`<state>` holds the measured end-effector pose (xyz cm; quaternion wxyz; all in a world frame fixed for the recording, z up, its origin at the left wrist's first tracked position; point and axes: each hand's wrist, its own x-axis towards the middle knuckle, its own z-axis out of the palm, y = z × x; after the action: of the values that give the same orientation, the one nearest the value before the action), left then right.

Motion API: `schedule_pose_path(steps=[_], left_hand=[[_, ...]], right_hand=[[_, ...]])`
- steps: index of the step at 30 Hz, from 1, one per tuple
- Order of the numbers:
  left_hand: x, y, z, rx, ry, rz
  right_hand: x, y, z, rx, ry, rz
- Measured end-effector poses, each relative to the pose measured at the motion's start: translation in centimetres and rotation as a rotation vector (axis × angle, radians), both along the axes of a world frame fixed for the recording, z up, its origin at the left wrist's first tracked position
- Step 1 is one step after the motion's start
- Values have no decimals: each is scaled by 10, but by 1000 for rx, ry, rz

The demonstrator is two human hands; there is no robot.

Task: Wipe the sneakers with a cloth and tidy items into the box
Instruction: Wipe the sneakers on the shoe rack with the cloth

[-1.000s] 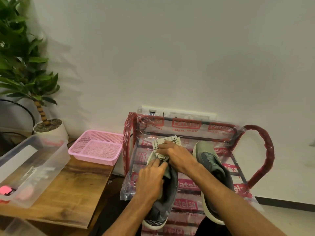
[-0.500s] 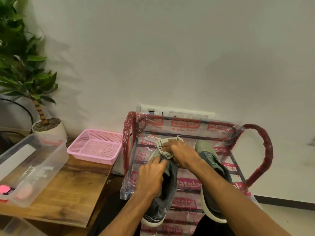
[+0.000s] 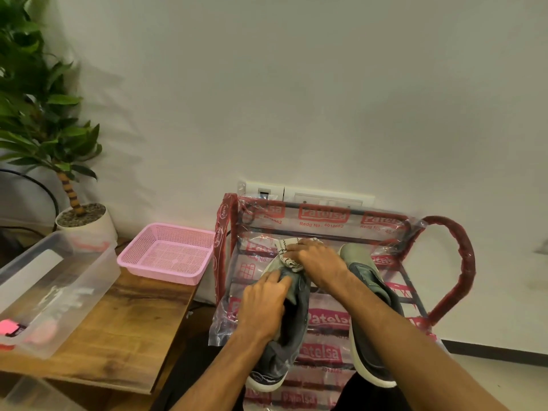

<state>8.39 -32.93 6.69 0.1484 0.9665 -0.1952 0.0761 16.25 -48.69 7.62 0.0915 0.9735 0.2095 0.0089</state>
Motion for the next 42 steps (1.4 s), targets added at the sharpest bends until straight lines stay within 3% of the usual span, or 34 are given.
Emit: schedule_pose_path(steps=[4,9,13,17,20,23,26,31,34,42], left_hand=[[0,3,-2,24,5,0],[1,3,-3,2,17,18],[0,1,-1,-1,25,6],[1,3,1,10,12,9],[-2,4,-3,46,2,0],[-3,4,-3,46,-12,0],[-2,3,-4,31,-19,-7],[-3,4,-8,0,-6,4],[-2,3,-7,-39,25,48],[1,-1,-6,-84,13,92]], right_hand=[[5,16,7,-57,-41,-62],[-2,19,5,128,96,56],[-7,0,8,-2,3,14],[-2,6,10,-55,-54,-166],[-1,-4,16,109,-65,-390],[-6,-11,18,408,-124,-460],[-11,-3,17,581,-145,-363],[-16,18,7,311,-11,-149],[-16,19,1,328,5,-89],[-11,18,9,503,163,-153]])
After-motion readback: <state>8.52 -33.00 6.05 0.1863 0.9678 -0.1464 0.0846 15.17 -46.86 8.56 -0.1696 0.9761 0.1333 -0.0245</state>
